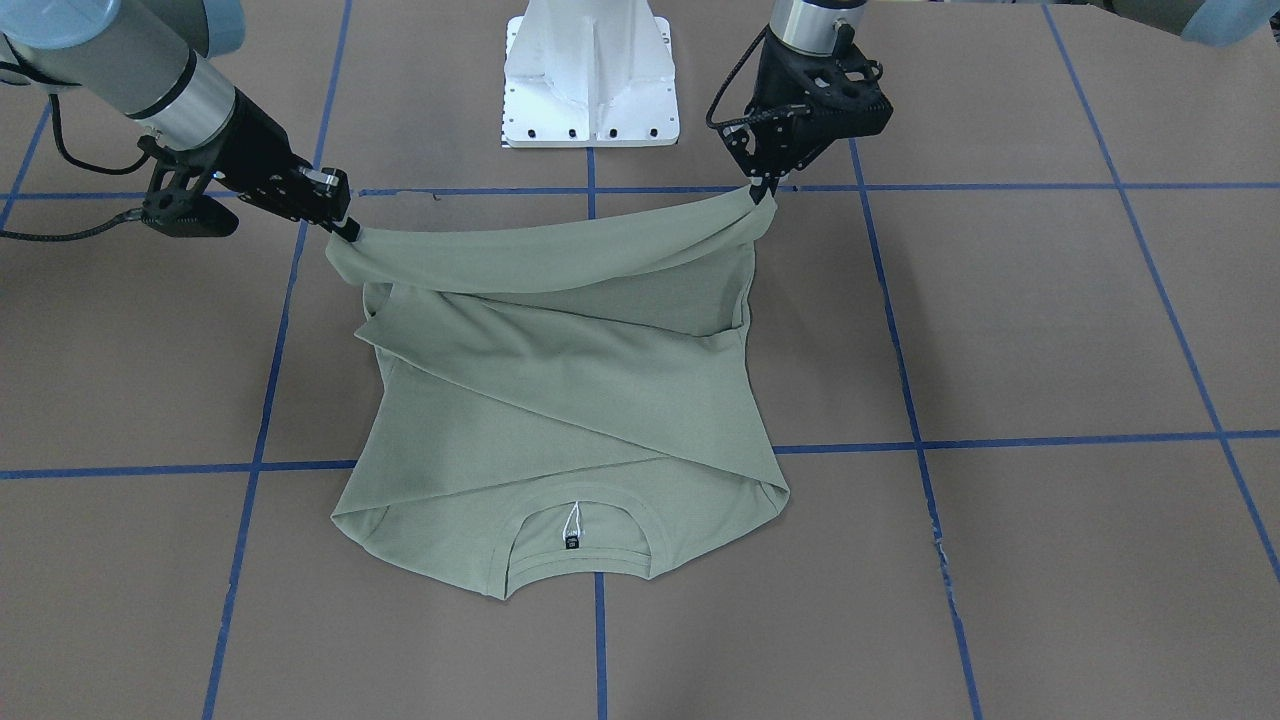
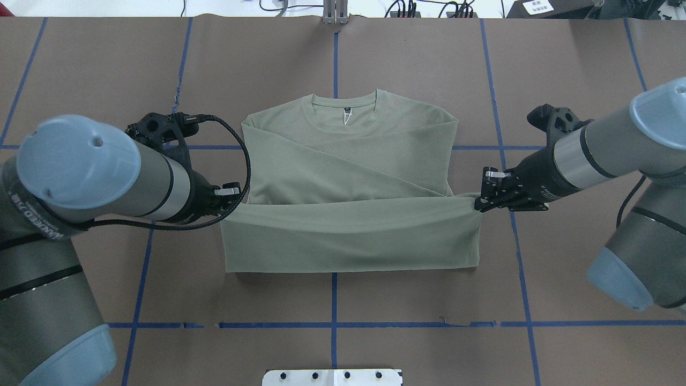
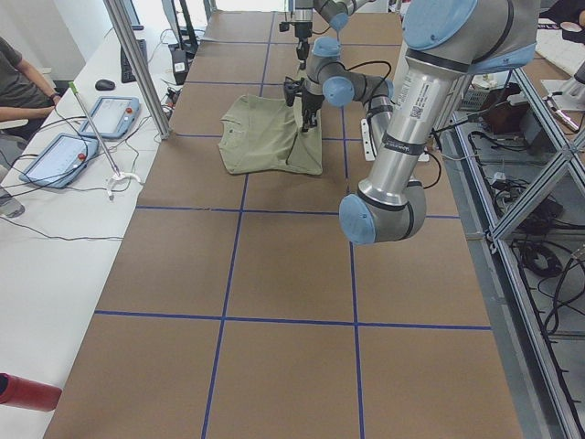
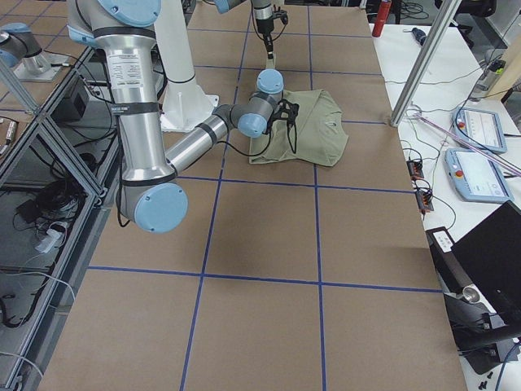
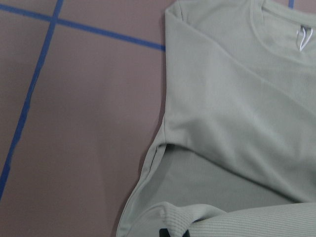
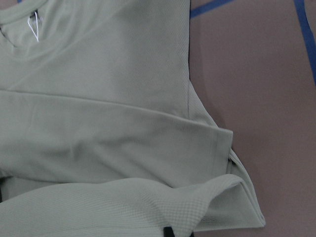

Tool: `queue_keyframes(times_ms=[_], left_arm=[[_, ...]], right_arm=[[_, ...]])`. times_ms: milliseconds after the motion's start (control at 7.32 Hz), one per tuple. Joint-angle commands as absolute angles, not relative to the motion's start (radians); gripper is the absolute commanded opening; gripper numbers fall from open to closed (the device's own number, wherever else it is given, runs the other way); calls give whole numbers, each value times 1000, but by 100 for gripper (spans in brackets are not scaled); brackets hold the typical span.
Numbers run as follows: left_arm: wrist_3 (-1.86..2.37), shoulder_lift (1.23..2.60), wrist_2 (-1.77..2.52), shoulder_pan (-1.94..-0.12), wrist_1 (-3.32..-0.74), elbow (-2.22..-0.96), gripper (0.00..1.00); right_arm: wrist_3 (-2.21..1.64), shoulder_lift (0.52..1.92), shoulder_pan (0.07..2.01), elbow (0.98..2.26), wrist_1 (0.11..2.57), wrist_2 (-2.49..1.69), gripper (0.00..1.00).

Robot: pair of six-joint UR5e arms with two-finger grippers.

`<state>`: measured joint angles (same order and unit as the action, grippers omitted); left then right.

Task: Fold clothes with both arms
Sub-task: 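Lift both hem corners and carry them over the shirt toward the collar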

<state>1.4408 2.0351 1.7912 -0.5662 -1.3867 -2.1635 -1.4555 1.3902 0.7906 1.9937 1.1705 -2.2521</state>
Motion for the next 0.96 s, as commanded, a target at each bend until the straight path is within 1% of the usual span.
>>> queue_keyframes(times_ms=[0,273,410,820], left_arm=[[1387,2072,1806,-649,-1413,-2080,0],[1387,2077,1807,-689,-1544,-1976,0],[1387,2080,1807,-715,-1589,-1935,0],[1402,2170,1806,-764,-1725,-1723,0]], right_arm=[[-1456,1298,863,1937,1175,-2253,0],[-1456,1229,914,1867,1175,-2250,0],[-1454,1166,928,1783,1174,-2250,0],[-1451,1031,957,1581,1170,-2241,0]])
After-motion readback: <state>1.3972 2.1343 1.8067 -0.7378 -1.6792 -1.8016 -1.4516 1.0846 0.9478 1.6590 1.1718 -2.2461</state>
